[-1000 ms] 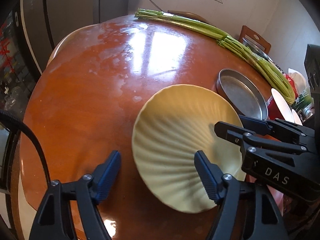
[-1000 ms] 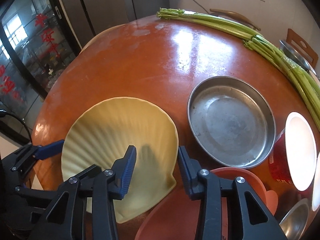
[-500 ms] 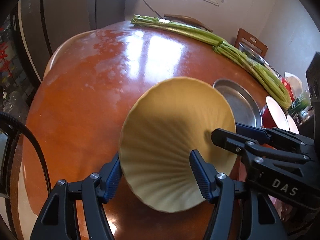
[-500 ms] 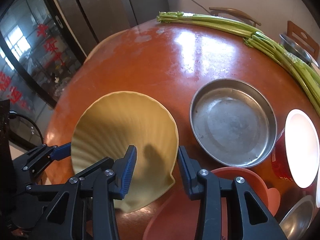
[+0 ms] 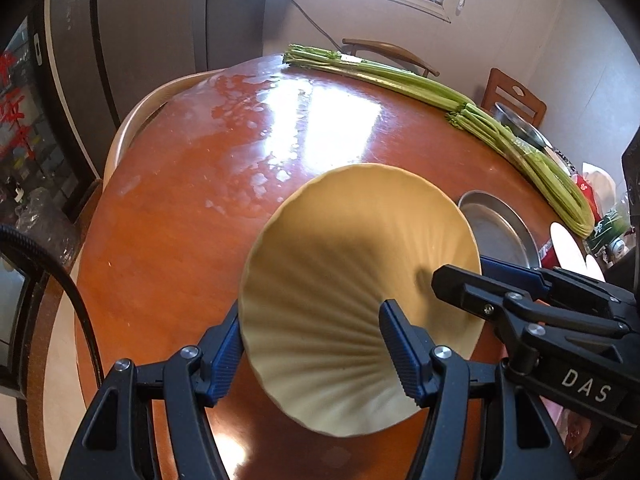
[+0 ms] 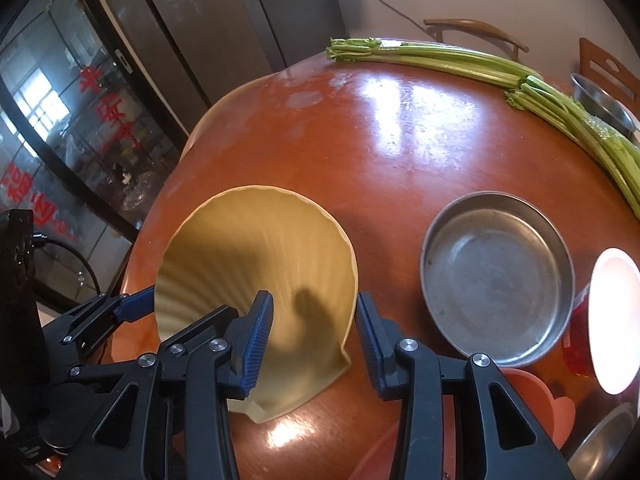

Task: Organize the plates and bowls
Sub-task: 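Carry the yellow shell dish and lower it onto the table, open left gripper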

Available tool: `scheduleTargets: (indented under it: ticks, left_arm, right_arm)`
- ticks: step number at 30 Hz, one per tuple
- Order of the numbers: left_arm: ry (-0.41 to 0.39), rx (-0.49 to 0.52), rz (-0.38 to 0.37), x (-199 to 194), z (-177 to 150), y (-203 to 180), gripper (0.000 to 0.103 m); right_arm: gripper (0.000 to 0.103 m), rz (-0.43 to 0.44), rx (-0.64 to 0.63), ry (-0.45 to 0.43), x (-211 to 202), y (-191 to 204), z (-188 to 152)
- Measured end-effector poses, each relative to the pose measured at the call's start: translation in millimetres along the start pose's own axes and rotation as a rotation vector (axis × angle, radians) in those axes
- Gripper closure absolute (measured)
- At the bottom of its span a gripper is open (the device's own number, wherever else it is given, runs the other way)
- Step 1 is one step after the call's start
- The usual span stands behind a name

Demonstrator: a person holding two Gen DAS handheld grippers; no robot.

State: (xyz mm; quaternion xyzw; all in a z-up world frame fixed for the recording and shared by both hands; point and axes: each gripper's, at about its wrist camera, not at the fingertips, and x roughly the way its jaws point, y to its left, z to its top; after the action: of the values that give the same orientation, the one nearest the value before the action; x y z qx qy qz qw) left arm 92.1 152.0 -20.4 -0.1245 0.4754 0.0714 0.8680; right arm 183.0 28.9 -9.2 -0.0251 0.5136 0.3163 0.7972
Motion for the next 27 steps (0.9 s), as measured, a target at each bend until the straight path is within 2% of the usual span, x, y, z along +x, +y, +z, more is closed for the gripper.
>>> scheduleTargets:
  ticks: [18,27]
  left_arm:
    - [0.045,0.065,-0.021,31.0,15.6,0.4,0.037]
    - [0.049,0.077,-0.023,44.8,28.7,0.5,0.037]
  right_arm:
    - [0.059,-0.020,0.127,0.040,23.0,-14.5,2.9]
    - [0.059,-0.014,0.204,0.032,28.1,-24.6,8.5]
